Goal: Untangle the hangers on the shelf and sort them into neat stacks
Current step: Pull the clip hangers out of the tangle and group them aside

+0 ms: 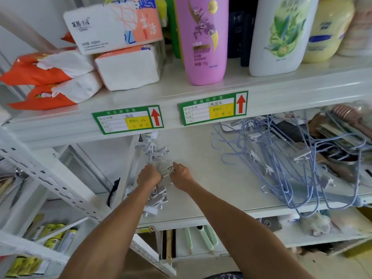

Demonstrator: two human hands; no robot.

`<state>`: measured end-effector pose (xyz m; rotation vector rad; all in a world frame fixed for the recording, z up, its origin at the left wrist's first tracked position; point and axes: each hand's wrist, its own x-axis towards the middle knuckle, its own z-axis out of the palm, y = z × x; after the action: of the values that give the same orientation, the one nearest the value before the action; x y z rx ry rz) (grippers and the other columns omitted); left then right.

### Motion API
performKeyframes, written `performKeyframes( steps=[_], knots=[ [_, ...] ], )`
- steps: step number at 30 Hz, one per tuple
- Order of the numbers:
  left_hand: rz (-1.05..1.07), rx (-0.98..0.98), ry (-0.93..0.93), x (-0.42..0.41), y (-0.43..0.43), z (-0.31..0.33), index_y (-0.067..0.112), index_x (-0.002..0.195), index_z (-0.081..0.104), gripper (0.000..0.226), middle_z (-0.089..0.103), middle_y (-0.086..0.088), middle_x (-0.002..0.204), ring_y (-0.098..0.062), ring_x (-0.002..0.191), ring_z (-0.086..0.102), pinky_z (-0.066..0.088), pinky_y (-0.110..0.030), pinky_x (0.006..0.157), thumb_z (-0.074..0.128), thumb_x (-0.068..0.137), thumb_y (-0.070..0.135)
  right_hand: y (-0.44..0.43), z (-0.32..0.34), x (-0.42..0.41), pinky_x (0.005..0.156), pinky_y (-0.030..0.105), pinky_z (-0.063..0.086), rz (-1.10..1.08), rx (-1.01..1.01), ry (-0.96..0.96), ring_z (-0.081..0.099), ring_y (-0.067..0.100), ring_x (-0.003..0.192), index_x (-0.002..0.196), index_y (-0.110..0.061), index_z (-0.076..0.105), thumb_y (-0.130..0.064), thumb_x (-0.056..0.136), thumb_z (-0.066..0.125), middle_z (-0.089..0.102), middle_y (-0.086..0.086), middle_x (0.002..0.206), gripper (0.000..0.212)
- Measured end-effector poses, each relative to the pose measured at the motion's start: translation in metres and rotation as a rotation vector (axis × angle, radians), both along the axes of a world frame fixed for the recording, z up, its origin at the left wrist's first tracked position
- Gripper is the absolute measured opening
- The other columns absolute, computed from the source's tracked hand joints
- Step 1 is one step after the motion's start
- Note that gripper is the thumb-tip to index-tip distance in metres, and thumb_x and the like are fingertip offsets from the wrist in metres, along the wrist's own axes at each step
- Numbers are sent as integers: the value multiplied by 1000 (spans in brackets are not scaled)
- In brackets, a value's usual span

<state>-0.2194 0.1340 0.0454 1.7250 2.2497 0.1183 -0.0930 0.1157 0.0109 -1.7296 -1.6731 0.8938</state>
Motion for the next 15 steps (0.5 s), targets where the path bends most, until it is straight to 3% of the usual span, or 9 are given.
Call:
performKeyframes(
  steps=[3, 6, 10, 15],
  knots=[
    [-35, -49, -3, 2, 0, 3, 6, 128, 54, 43, 66, -10, 112, -27, 95, 66, 51, -32, 68, 62, 87, 13, 0, -4, 2, 85, 36, 43, -67, 1, -14, 58, 38, 100, 103, 3, 60, -13, 90, 49, 61, 26, 104, 23],
    [-37, -146, -93, 6, 3, 7, 5, 132, 52, 60, 64, -11, 120, -27, 101, 64, 52, -33, 78, 75, 77, 14, -1, -8, 7, 86, 44, 46, -157, 16, 10, 56, 44, 95, 101, 8, 61, -5, 87, 51, 59, 30, 102, 22],
    [-39, -195, -129, 6, 8, 10, 9, 117, 65, 52, 68, -7, 111, -25, 94, 63, 53, -33, 83, 81, 69, 24, -8, 0, 14, 98, 38, 41, -103, 27, -40, 47, 39, 113, 126, 1, 56, -2, 88, 46, 51, 24, 123, 39],
    [-57, -175, -141, 7, 6, 11, 10, 112, 66, 48, 69, -8, 109, -25, 92, 64, 48, -29, 75, 81, 68, 24, -6, 2, 17, 95, 36, 47, -114, 1, -11, 55, 42, 109, 118, 5, 63, 0, 84, 45, 55, 24, 119, 39]
  ],
)
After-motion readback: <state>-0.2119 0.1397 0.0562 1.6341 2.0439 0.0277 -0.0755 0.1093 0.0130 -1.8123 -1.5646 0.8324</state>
